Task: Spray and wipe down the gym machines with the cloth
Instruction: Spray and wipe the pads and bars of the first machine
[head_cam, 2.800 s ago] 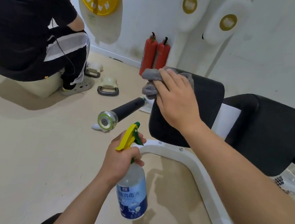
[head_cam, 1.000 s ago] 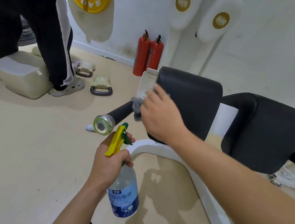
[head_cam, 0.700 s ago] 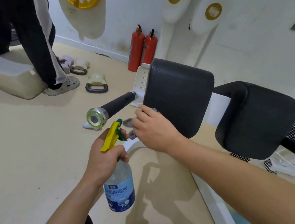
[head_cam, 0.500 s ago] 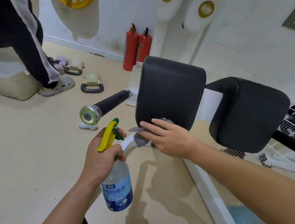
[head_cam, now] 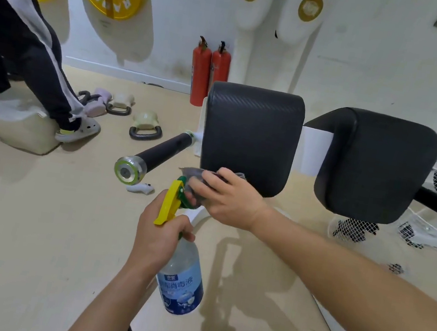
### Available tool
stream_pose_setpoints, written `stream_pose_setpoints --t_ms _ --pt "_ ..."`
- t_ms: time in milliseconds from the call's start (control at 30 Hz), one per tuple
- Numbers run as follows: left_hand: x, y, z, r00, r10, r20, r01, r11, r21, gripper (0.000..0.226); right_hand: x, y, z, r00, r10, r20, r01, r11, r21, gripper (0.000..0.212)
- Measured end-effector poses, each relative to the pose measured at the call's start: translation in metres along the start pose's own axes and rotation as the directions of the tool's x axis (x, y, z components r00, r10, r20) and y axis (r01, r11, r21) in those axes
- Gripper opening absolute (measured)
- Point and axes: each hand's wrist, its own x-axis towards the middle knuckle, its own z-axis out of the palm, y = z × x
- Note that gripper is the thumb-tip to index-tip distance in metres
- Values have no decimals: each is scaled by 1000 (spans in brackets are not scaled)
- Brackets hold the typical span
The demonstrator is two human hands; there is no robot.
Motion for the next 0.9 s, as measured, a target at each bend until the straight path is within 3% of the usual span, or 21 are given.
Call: stream_pose_setpoints --t_ms 167,300,367,467,533,600,700,767,833,900 --pt "5 7 12 999 22 33 -22 1000 11 37 -41 5 2 995 26 -100 -19 997 71 18" --pt "6 13 32 998 14 65 -14 1000 -3 35 -112 13 7 987 159 -11 -158 986 55 23" --pt "8 17 43 996 19 90 -18 1000 -8 33 -136 18 1 947 323 6 -323 946 40 19" --pt "10 31 58 994 -8 109 7 1000 6 33 -144 32 -17 830 557 16 -553 819 152 20" --pt "7 53 64 994 -49 98 49 999 8 37 -135 39 -36 759 634 148 -649 715 260 11" --pt "2 79 64 993 -85 85 83 996 26 39 -121 43 -58 648 688 326 -761 567 314 17" --pt "-1 129 58 985 -143 97 134 987 91 38 -100 65 -101 396 742 541 -892 171 418 30" --pt "-2 169 51 978 -182 103 170 978 118 44 -83 88 -138 191 733 653 -859 -198 472 39" --pt "1 206 41 974 -200 103 185 973 139 47 -61 113 -176 7 611 792 -751 -519 407 49" --pt "4 241 32 975 -182 125 162 975 150 48 -42 129 -203 -85 489 868 -696 -652 299 48"
